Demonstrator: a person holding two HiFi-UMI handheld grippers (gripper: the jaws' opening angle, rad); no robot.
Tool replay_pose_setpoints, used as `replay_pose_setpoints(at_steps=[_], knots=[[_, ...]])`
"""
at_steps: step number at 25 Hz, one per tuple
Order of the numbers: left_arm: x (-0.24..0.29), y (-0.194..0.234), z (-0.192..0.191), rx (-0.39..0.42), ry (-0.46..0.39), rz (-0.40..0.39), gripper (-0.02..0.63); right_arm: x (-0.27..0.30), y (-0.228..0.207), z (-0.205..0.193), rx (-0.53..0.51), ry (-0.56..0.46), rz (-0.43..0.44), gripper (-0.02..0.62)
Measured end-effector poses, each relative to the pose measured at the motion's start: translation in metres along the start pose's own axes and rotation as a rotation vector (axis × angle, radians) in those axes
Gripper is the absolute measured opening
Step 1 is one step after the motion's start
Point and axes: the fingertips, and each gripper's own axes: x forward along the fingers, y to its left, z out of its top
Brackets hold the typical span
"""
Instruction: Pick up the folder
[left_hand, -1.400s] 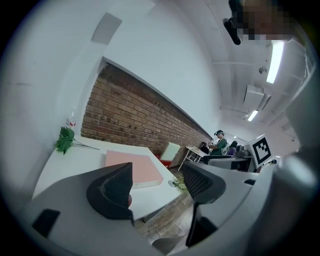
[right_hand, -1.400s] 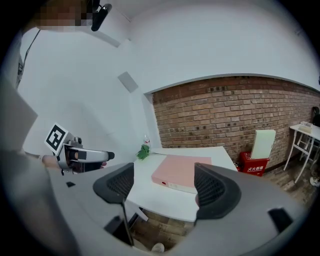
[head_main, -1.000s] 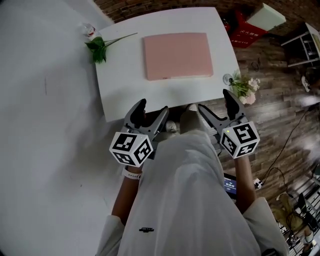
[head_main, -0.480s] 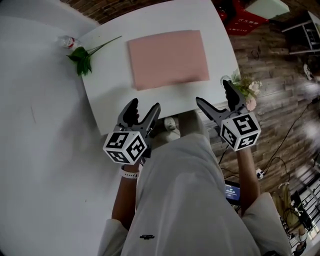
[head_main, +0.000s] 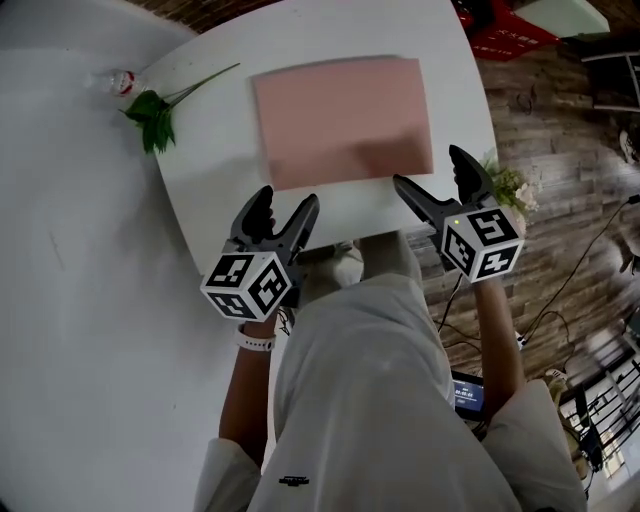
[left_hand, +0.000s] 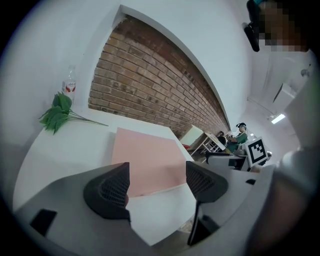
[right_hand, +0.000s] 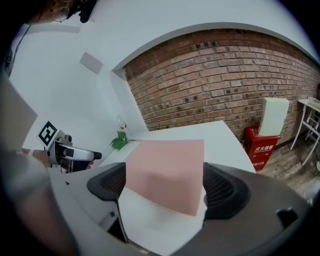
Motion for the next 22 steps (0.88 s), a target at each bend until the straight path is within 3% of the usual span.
replay_pose_setpoints(at_steps=[20,22], knots=[[0.046,0.037,-0.009,-0.011,0.069,0.043,0.336,0.09,-0.072,-0.05,0.105,0.108,-0.05,0.472],[0.05,0.042,-0.008,-0.008,0.074,0.048,0.336,0.096,-0.074,-0.054,0.136,0.111,-0.047,0.502]])
